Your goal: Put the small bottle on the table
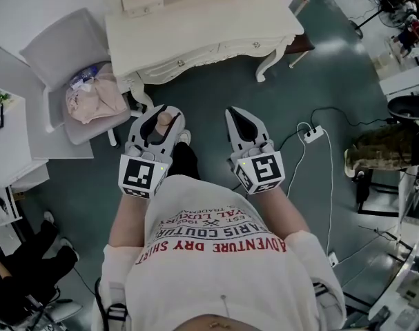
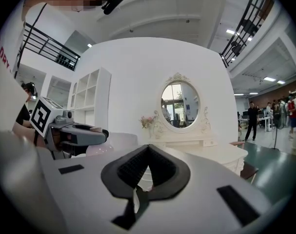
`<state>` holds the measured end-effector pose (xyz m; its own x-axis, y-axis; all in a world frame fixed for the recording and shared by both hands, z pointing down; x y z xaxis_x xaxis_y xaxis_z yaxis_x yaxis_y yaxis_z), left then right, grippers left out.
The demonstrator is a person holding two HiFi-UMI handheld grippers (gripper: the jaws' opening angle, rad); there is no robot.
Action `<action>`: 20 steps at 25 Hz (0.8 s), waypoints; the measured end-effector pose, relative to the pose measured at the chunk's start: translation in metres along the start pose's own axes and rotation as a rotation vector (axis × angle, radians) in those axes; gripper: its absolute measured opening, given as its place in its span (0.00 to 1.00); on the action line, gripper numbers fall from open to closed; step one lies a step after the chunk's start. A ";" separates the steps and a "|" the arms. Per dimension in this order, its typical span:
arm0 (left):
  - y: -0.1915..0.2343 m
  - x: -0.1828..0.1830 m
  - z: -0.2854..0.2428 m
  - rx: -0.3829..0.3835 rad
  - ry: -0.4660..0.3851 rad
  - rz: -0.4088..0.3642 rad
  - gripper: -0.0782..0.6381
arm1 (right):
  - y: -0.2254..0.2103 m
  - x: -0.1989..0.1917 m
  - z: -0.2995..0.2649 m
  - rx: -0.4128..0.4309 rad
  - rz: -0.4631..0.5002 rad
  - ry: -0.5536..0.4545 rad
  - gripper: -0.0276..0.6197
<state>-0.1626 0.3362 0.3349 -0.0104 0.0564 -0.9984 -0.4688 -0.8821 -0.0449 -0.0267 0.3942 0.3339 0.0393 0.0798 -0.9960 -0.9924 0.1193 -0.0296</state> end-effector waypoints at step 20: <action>0.232 0.000 -0.188 -0.063 -0.026 -0.003 0.30 | -0.085 -0.021 -0.278 -0.067 0.023 0.042 0.04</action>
<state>-0.1052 0.0438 0.3179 -0.0320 0.0706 -0.9970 -0.4119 -0.9098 -0.0512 0.0241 0.1069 0.3343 0.0127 0.0396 -0.9991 -0.9986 0.0515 -0.0107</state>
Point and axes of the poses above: the fingertips, and each gripper's own axes: z backward along the fingers, y to its left, x out of its top, the point moved 2 cm from there along z, backward along the fingers, and after that the axes turned 13 degrees about -y, right-handed, at the moved point
